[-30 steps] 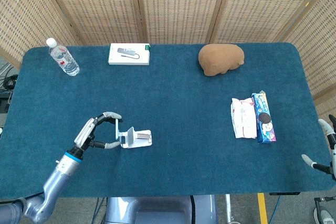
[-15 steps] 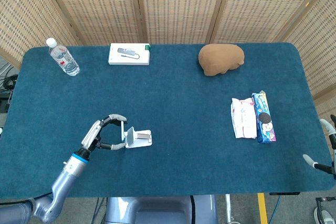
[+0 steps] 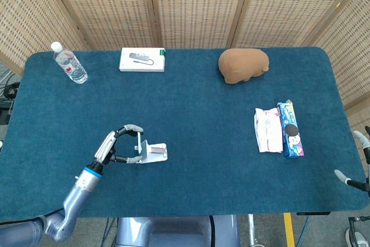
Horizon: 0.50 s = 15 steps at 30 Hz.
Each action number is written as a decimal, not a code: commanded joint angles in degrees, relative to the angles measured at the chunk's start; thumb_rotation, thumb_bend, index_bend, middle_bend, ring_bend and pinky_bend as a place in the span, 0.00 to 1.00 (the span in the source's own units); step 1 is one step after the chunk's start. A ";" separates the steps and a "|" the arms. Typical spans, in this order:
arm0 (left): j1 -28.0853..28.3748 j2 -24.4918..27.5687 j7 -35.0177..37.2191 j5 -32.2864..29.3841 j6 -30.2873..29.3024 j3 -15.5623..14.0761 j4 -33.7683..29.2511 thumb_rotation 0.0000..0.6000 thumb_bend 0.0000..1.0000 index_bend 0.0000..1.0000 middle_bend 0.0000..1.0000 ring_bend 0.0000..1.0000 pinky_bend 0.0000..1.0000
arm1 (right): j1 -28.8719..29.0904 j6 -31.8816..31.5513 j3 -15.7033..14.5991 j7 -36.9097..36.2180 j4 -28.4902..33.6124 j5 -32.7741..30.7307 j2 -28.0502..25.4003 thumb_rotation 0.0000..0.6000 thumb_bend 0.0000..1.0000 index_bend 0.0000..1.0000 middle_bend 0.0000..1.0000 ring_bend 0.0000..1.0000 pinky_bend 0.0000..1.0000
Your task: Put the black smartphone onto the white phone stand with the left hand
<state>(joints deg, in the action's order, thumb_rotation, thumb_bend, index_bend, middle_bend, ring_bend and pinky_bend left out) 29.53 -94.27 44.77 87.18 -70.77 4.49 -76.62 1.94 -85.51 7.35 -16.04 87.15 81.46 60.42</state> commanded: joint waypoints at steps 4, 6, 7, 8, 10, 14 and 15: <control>-0.22 -0.65 1.12 0.28 -0.48 -0.09 1.30 1.00 0.16 0.56 0.48 0.45 0.32 | -0.01 0.02 0.02 -0.17 -0.07 -0.05 -0.02 1.00 0.00 0.10 0.00 0.00 0.00; -0.50 -0.88 3.01 0.48 -0.65 -0.43 2.00 1.00 0.16 0.56 0.48 0.45 0.32 | -0.02 0.03 0.01 -0.20 -0.08 -0.02 -0.03 1.00 0.00 0.10 0.00 0.00 0.00; -0.66 -1.20 3.80 0.91 -0.97 -0.78 2.98 1.00 0.16 0.56 0.48 0.45 0.32 | -0.02 0.05 -0.01 -0.19 -0.07 -0.01 -0.04 1.00 0.00 0.10 0.00 0.00 0.00; -0.72 -1.40 4.37 1.16 -1.18 -0.89 3.53 1.00 0.16 0.56 0.48 0.45 0.32 | -0.02 0.04 -0.01 -0.18 -0.06 -0.01 -0.04 1.00 0.00 0.10 0.00 0.00 0.00; -0.80 -1.66 5.37 1.42 -1.41 -1.04 4.27 1.00 0.16 0.56 0.48 0.45 0.32 | -0.03 -0.01 -0.01 -0.15 -0.02 0.03 -0.03 1.00 0.00 0.10 0.00 0.00 0.00; -0.89 -1.57 7.02 1.31 -1.03 -1.27 4.54 1.00 0.16 0.56 0.48 0.45 0.32 | -0.04 0.00 -0.01 -0.12 -0.01 0.00 -0.03 1.00 0.00 0.10 0.00 0.00 0.00; -0.94 -1.47 7.37 1.21 -0.87 -1.33 4.42 1.00 0.16 0.56 0.48 0.45 0.32 | -0.03 0.00 0.00 -0.13 -0.01 0.00 -0.04 1.00 0.00 0.10 0.00 0.00 0.00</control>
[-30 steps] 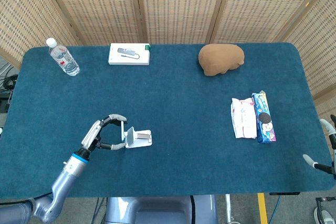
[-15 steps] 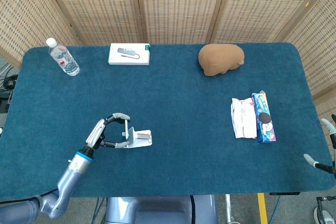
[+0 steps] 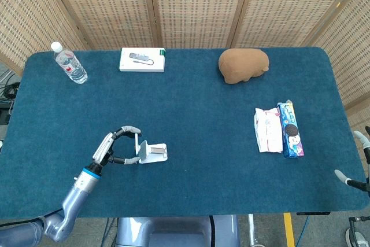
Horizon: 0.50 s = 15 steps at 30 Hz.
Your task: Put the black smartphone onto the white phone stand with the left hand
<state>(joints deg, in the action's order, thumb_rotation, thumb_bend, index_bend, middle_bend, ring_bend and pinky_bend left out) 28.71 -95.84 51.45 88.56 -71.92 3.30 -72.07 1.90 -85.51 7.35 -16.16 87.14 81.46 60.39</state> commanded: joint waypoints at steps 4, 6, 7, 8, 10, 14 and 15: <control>-0.01 0.54 0.96 -0.33 0.91 -0.21 -0.29 1.00 0.16 0.56 0.48 0.45 0.32 | 0.00 -0.01 0.02 -0.05 -0.01 0.01 -0.01 1.00 0.00 0.10 0.00 0.00 0.00; -0.08 0.44 0.71 -0.13 0.69 -0.29 -0.05 1.00 0.16 0.54 0.43 0.42 0.32 | -0.01 0.00 0.01 -0.11 0.02 0.01 -0.05 1.00 0.00 0.10 0.00 0.00 0.00; -0.13 0.28 0.50 -0.02 0.46 -0.28 0.12 1.00 0.16 0.49 0.34 0.36 0.32 | -0.02 0.01 0.01 -0.15 0.02 0.00 -0.07 1.00 0.00 0.10 0.00 0.00 0.00; -0.15 0.14 0.28 0.18 0.25 -0.32 0.34 1.00 0.16 0.43 0.26 0.30 0.32 | -0.04 -0.03 0.01 -0.18 0.02 0.00 -0.07 1.00 0.00 0.10 0.00 0.00 0.00; -0.07 0.04 0.29 0.56 0.19 -0.52 0.66 1.00 0.13 0.25 0.06 0.10 0.24 | -0.05 -0.05 0.03 -0.27 0.03 -0.01 -0.11 1.00 0.00 0.10 0.00 0.00 0.00; 0.02 0.01 1.18 1.45 -0.54 -0.68 1.10 1.00 0.06 0.01 0.00 0.00 0.14 | -0.07 -0.02 0.05 -0.38 0.01 -0.05 -0.14 1.00 0.00 0.10 0.00 0.00 0.00; 0.03 0.01 1.70 1.85 -0.91 -0.78 1.24 1.00 0.06 0.00 0.00 0.00 0.14 | -0.07 -0.02 0.04 -0.38 0.01 -0.04 -0.15 1.00 0.00 0.10 0.00 0.00 0.00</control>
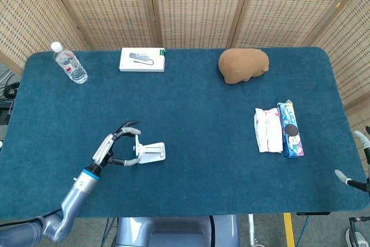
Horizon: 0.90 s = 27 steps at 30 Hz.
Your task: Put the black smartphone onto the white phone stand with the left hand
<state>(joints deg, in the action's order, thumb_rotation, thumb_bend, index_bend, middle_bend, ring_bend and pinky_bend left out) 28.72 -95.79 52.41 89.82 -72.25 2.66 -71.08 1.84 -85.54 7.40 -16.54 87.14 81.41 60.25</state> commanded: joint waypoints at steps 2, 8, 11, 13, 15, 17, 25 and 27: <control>-0.09 -0.09 1.29 1.45 -1.61 -0.39 0.79 1.00 0.05 0.00 0.00 0.00 0.14 | 0.00 -0.02 -0.01 0.01 0.06 0.06 -0.03 1.00 0.00 0.10 0.00 0.00 0.00; -0.48 0.04 1.91 2.16 -3.49 -0.44 1.03 1.00 0.04 0.00 0.00 0.00 0.14 | -0.10 -0.20 0.01 -0.14 0.06 0.08 -0.07 1.00 0.00 0.10 0.00 0.00 0.00; -0.68 0.54 2.42 2.55 -4.54 -0.39 0.60 1.00 0.04 0.00 0.00 0.00 0.14 | -0.10 -0.19 0.00 -0.23 0.05 0.10 -0.09 1.00 0.00 0.10 0.00 0.00 0.00; -0.91 1.79 2.94 3.42 -5.98 -0.48 -0.42 1.00 0.04 0.00 0.00 0.00 0.14 | -0.08 -0.16 0.00 -0.22 0.01 0.13 -0.07 1.00 0.00 0.10 0.00 0.00 0.00; -1.30 3.80 2.72 4.50 -8.02 -0.46 -1.74 1.00 0.04 0.00 0.00 0.00 0.13 | -0.06 -0.16 0.01 -0.21 -0.02 0.12 -0.05 1.00 0.00 0.10 0.00 0.00 0.00; -1.81 6.71 1.54 5.69 -10.35 -0.35 -2.97 1.00 0.04 0.00 0.00 0.00 0.12 | -0.04 -0.11 0.00 -0.18 -0.03 0.12 -0.03 1.00 0.00 0.10 0.00 0.00 0.00; -5.21 20.74 -9.07 5.71 -14.74 -0.39 -5.36 1.00 0.03 0.00 0.00 0.00 0.00 | -0.23 -0.81 0.03 0.20 0.37 0.42 -0.01 1.00 0.00 0.10 0.00 0.00 0.00; -7.67 25.21 -14.05 3.41 -15.40 -0.61 -4.55 1.00 0.03 0.00 0.00 0.00 0.00 | -0.29 -1.08 0.01 0.68 0.53 0.55 0.08 1.00 0.00 0.10 0.00 0.00 0.00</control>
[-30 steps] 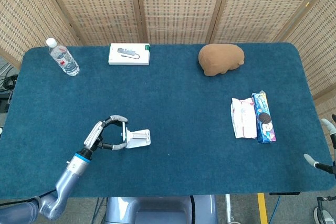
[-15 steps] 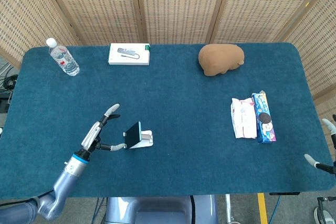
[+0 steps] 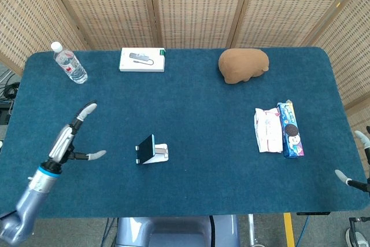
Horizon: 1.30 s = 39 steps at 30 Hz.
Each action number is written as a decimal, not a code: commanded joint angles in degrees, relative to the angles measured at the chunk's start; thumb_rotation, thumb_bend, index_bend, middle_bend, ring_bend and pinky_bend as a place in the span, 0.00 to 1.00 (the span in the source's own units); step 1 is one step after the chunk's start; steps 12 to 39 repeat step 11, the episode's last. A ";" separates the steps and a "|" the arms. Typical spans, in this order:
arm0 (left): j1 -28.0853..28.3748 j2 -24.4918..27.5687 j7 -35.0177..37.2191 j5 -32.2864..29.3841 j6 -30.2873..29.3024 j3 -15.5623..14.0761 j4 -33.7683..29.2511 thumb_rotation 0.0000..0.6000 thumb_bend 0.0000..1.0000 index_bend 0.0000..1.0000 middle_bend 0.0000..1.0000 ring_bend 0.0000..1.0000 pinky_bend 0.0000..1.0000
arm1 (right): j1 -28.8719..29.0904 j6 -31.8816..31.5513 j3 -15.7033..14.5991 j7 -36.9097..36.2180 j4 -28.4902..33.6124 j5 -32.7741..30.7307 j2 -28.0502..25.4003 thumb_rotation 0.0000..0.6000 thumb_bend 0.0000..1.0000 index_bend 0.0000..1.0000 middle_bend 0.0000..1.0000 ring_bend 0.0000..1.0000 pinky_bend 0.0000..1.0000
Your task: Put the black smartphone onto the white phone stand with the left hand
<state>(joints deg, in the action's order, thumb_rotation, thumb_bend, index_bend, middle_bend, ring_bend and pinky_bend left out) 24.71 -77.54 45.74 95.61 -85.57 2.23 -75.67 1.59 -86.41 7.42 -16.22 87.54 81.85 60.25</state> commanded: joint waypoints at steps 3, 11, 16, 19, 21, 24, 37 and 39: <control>-5.59 11.01 -12.34 -5.07 -0.36 -1.04 -2.30 1.00 0.04 0.00 0.00 0.00 0.00 | -0.09 -0.47 0.01 1.00 0.35 0.17 0.21 1.00 0.00 0.10 0.00 0.00 0.00; -9.22 18.23 -24.36 -12.12 3.15 -1.64 -11.06 1.00 0.15 0.00 0.00 0.00 0.00 | -0.03 -0.87 -0.25 3.04 0.77 0.75 0.80 1.00 0.00 0.10 0.00 0.00 0.00; -9.22 18.23 -24.36 -12.12 3.15 -1.64 -11.06 1.00 0.15 0.00 0.00 0.00 0.00 | -0.03 -0.87 -0.25 3.04 0.77 0.75 0.80 1.00 0.00 0.10 0.00 0.00 0.00; -9.22 18.23 -24.36 -12.12 3.15 -1.64 -11.06 1.00 0.15 0.00 0.00 0.00 0.00 | -0.03 -0.87 -0.25 3.04 0.77 0.75 0.80 1.00 0.00 0.10 0.00 0.00 0.00; -9.22 18.23 -24.36 -12.12 3.15 -1.64 -11.06 1.00 0.15 0.00 0.00 0.00 0.00 | -0.03 -0.87 -0.25 3.04 0.77 0.75 0.80 1.00 0.00 0.10 0.00 0.00 0.00; -9.22 18.23 -24.36 -12.12 3.15 -1.64 -11.06 1.00 0.15 0.00 0.00 0.00 0.00 | -0.03 -0.87 -0.25 3.04 0.77 0.75 0.80 1.00 0.00 0.10 0.00 0.00 0.00; -9.22 18.23 -24.36 -12.12 3.15 -1.64 -11.06 1.00 0.15 0.00 0.00 0.00 0.00 | -0.03 -0.87 -0.25 3.04 0.77 0.75 0.80 1.00 0.00 0.10 0.00 0.00 0.00; -9.22 18.23 -24.36 -12.12 3.15 -1.64 -11.06 1.00 0.15 0.00 0.00 0.00 0.00 | -0.03 -0.87 -0.25 3.04 0.77 0.75 0.80 1.00 0.00 0.10 0.00 0.00 0.00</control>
